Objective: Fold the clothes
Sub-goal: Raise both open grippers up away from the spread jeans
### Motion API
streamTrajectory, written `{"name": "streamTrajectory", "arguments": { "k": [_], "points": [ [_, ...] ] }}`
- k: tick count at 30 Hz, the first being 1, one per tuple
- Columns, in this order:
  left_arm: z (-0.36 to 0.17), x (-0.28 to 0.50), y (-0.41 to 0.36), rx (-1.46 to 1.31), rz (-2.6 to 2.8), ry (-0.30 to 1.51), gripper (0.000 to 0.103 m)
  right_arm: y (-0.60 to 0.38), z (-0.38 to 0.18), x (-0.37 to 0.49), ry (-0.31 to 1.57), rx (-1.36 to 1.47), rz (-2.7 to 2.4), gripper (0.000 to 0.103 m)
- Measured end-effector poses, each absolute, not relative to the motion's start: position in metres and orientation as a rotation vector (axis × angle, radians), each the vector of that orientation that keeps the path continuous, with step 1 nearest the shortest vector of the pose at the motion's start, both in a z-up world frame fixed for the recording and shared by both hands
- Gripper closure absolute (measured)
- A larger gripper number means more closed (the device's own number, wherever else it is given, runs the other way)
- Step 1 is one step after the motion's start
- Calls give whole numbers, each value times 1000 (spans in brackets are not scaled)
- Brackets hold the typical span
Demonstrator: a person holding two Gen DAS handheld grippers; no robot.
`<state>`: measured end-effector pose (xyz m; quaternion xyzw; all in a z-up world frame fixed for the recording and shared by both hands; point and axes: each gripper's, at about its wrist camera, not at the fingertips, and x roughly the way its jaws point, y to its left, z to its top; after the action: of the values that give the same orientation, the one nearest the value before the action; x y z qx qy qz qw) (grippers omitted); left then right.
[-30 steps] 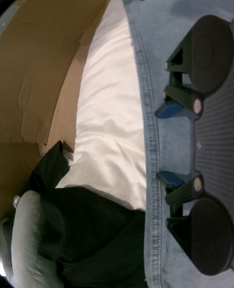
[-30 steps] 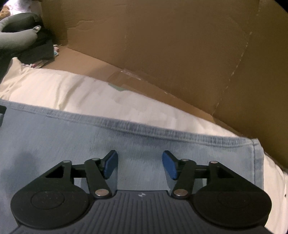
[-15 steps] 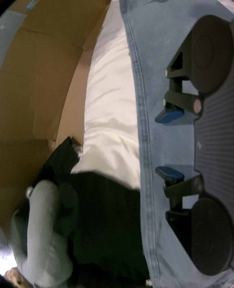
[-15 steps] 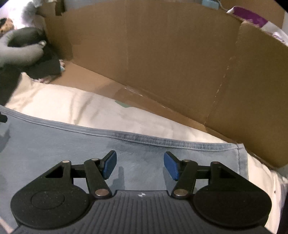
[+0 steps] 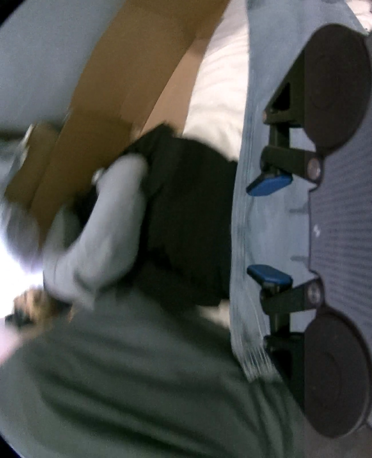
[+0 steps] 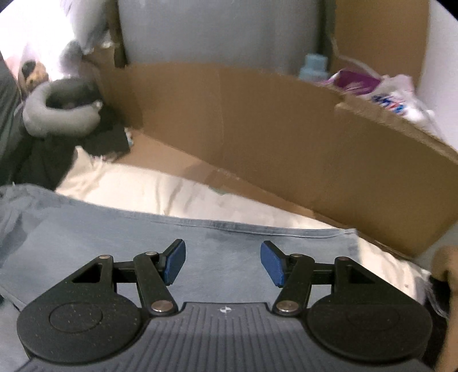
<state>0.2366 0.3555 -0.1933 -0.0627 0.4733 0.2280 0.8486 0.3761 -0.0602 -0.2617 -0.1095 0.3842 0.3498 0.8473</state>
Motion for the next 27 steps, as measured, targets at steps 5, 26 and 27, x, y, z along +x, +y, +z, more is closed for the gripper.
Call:
{"name": "streamTrajectory", "arguments": {
  "k": [5, 26, 27],
  "points": [
    [-129, 195, 382, -149, 579, 954, 47, -98, -233, 352, 832, -162, 714, 38],
    [40, 59, 374, -80, 568, 972, 32, -228, -106, 281, 852, 0, 698, 38],
    [38, 57, 372, -78, 558, 970, 32, -231, -102, 278, 853, 4, 684, 38]
  ]
}}
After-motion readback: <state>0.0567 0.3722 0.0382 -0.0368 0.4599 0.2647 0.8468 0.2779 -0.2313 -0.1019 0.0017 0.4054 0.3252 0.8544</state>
